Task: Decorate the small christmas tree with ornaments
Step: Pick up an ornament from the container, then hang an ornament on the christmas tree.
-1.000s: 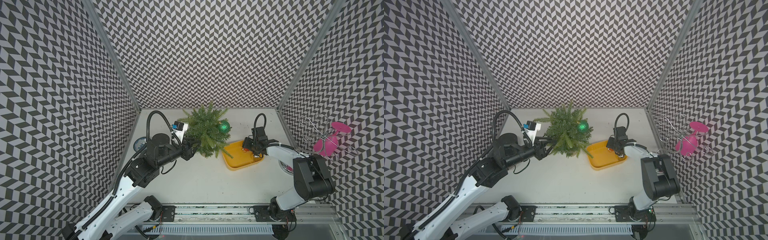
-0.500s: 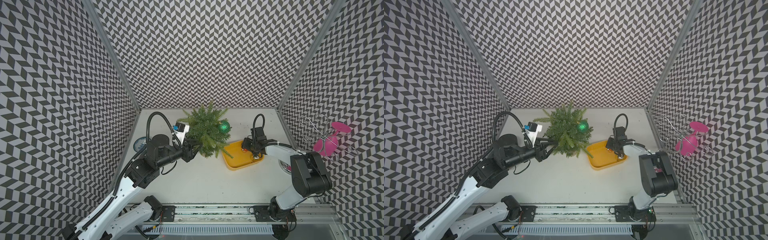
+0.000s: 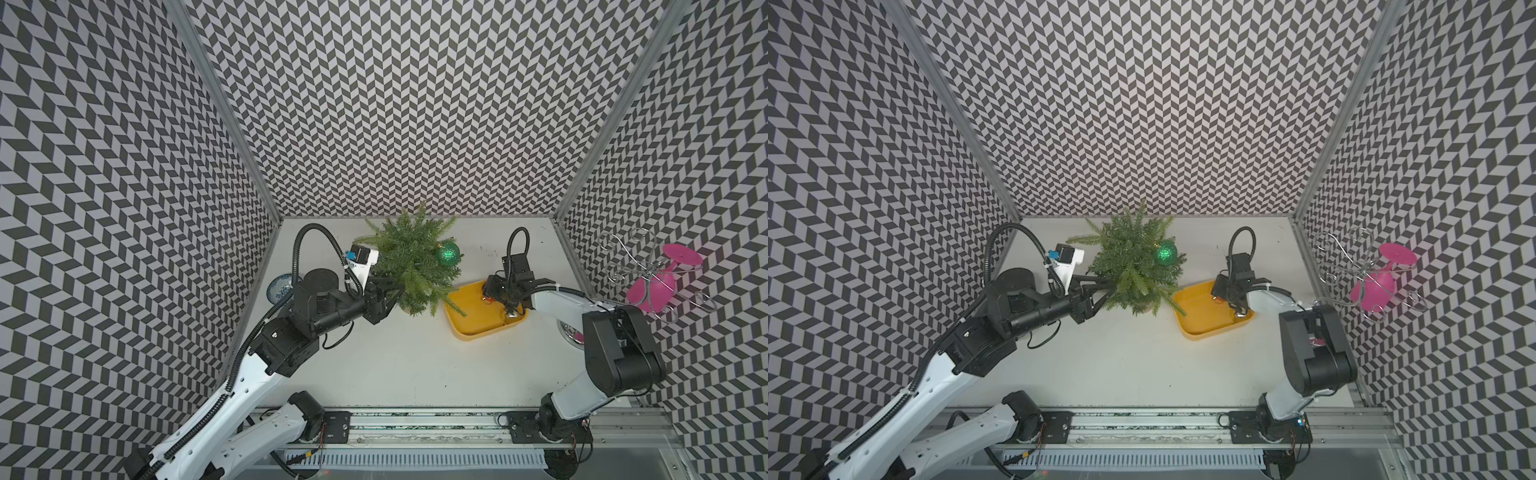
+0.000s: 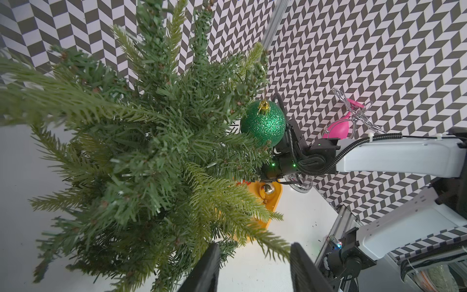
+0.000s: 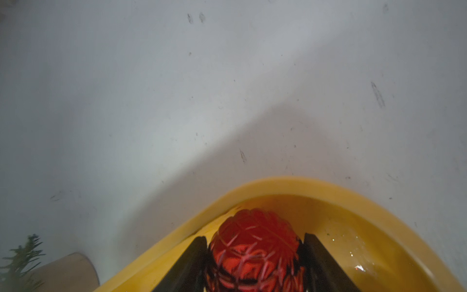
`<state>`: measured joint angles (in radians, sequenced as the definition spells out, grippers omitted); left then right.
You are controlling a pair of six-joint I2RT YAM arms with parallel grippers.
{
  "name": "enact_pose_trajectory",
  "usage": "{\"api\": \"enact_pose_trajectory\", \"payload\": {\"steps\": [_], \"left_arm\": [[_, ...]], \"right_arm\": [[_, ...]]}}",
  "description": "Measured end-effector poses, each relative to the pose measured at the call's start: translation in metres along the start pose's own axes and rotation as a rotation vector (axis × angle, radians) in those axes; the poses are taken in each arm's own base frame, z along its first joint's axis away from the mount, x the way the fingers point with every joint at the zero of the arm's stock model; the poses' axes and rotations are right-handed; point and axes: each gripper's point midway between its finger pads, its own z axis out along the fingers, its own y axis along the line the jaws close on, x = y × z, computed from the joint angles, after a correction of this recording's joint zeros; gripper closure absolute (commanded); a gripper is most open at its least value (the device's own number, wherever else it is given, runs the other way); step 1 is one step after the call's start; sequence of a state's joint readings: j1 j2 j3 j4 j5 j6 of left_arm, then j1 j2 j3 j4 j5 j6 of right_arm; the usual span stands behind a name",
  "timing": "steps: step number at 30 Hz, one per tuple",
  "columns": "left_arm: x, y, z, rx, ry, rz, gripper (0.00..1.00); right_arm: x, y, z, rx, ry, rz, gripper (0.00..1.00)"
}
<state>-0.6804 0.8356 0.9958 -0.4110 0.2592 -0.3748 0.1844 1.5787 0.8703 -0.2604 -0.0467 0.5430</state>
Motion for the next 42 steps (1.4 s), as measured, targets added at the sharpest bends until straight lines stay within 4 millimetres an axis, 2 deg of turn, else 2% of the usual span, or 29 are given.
{"api": "enact_pose_trajectory", "payload": {"steps": [5, 14, 17, 22, 29, 35, 42], "left_arm": [[-0.004, 0.0, 0.0, -0.002, -0.017, 0.002, 0.52], [-0.015, 0.0, -0.001, -0.007, -0.059, 0.003, 0.52], [-0.022, 0.0, -0.004, -0.009, -0.081, -0.006, 0.52], [-0.038, 0.007, -0.008, -0.017, -0.134, -0.037, 0.53], [-0.058, 0.027, -0.02, -0.04, -0.2, -0.098, 0.55], [-0.062, 0.02, -0.023, 0.008, -0.21, -0.099, 0.55], [-0.074, 0.004, -0.026, 0.077, -0.222, -0.082, 0.57]], "right_arm": [[-0.02, 0.021, -0.04, -0.092, -0.085, -0.007, 0.42], [-0.043, 0.058, -0.134, -0.289, -0.239, -0.056, 0.42], [-0.053, 0.076, -0.169, -0.356, -0.289, -0.088, 0.42], [-0.07, 0.116, -0.234, -0.482, -0.383, -0.169, 0.42], [-0.062, 0.174, -0.297, -0.654, -0.424, -0.287, 0.42], [-0.057, 0.212, -0.335, -0.777, -0.424, -0.352, 0.42], [-0.042, 0.243, -0.35, -0.889, -0.362, -0.411, 0.42]]}}
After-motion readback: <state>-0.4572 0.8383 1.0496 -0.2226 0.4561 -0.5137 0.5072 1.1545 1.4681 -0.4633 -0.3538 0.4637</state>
